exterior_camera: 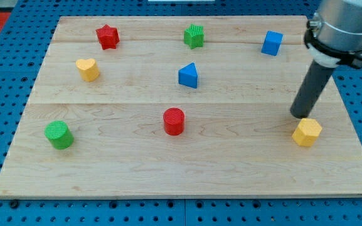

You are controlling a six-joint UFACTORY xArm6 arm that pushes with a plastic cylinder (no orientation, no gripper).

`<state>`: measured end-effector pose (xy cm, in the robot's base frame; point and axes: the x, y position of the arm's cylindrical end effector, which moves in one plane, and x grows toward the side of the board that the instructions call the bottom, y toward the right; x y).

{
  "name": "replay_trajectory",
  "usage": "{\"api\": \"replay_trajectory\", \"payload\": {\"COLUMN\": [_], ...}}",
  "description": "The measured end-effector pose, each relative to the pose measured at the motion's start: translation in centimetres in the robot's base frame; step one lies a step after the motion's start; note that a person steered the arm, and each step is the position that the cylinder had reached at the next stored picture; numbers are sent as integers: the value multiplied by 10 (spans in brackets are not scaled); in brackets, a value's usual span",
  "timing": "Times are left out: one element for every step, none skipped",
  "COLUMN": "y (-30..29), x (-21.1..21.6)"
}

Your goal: Push blue cube closer to yellow hexagon

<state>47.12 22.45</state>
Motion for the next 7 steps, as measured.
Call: {"api": "replay_trajectory", "payload": {"y": [1, -49, -40, -5, 85, 78, 2], "x": [17, 51, 16, -83, -171, -226, -205]}}
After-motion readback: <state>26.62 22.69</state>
